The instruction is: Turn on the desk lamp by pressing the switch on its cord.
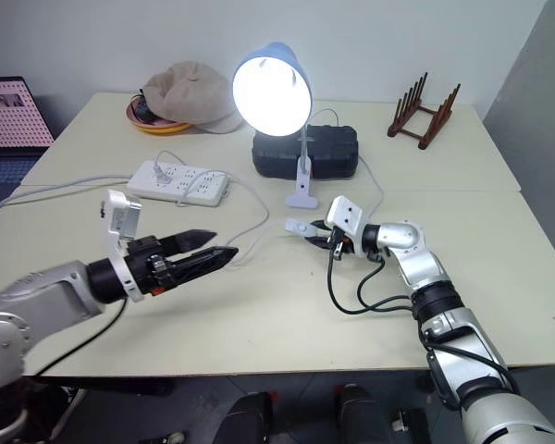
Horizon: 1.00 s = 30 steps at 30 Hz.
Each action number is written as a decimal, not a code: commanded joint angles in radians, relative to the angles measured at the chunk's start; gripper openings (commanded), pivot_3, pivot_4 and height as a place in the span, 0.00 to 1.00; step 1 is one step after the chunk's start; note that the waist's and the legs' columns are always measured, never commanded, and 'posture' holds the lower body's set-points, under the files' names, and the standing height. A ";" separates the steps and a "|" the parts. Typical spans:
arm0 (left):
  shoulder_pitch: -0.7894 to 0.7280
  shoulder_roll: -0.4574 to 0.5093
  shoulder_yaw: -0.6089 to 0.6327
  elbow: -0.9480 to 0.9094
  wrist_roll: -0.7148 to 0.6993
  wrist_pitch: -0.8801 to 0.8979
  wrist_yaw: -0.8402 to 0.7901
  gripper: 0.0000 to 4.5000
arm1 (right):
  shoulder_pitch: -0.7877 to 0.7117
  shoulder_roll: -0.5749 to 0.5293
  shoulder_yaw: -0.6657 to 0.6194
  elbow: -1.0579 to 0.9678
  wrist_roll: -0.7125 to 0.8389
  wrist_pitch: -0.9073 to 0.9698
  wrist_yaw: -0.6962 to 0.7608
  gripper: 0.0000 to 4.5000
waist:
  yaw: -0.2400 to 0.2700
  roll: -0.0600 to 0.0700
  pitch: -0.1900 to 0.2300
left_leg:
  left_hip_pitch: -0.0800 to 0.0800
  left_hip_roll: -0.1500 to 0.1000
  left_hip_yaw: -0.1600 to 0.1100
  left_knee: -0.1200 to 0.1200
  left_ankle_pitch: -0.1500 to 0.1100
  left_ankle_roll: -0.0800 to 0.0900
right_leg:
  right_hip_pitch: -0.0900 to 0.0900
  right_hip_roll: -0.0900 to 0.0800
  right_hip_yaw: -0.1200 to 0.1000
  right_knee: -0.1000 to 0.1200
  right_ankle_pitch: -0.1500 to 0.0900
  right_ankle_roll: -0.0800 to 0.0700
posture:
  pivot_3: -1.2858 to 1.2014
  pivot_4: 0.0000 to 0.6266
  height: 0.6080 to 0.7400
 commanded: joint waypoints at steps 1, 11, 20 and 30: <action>0.000 0.068 -0.034 -0.011 0.167 -0.126 -0.117 1.00 | -0.048 0.020 0.014 0.110 -0.040 -0.043 0.004 0.24 | 0.000 0.000 0.000 | 0.000 0.000 0.000 -0.001 0.000 0.000 | 0.000 0.000 0.000 0.000 0.000 0.000 | 0.52 0.24 1.00; -0.014 0.092 -0.081 0.087 0.337 -0.218 -0.240 1.00 | -0.006 -0.007 -0.045 -0.030 0.045 0.019 0.128 0.68 | -0.001 0.001 0.000 | 0.000 0.001 0.000 -0.001 0.000 0.000 | -0.002 0.001 0.000 0.002 0.000 0.000 | 0.52 0.24 1.00; -0.067 0.117 -0.103 0.237 0.437 -0.270 -0.354 1.00 | 0.193 -0.232 -0.151 -0.633 0.244 0.375 0.250 0.98 | 0.012 0.003 0.002 | -0.002 0.001 0.000 -0.001 0.000 0.000 | -0.003 0.000 -0.001 0.002 0.001 0.005 | 0.52 0.24 1.00; -0.121 0.138 -0.117 0.395 0.538 -0.362 -0.466 1.00 | 0.270 -0.396 -0.250 -0.812 0.335 0.517 0.231 0.98 | 0.005 0.003 0.002 | -0.002 0.001 0.002 -0.001 0.000 0.000 | -0.004 0.000 0.000 0.004 -0.002 0.000 | 0.52 0.24 1.00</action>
